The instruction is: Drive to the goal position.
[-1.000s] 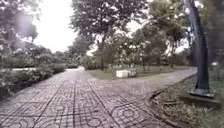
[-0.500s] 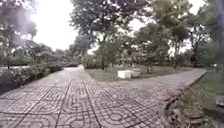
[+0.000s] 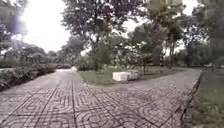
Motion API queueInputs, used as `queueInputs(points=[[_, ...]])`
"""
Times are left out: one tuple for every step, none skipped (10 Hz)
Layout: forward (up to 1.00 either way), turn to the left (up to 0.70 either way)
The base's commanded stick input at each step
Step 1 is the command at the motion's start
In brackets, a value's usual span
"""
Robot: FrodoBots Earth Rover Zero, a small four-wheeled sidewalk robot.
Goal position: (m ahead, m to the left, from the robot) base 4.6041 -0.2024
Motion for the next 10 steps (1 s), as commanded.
queueInputs(points=[[1.0,-0.27],[1.0,-0.27],[1.0,-0.27],[1.0,-0.27],[1.0,-0.27],[1.0,-0.27],[1.0,-0.27],[1.0,-0.27],[1.0,-0.27],[1.0,-0.27]])
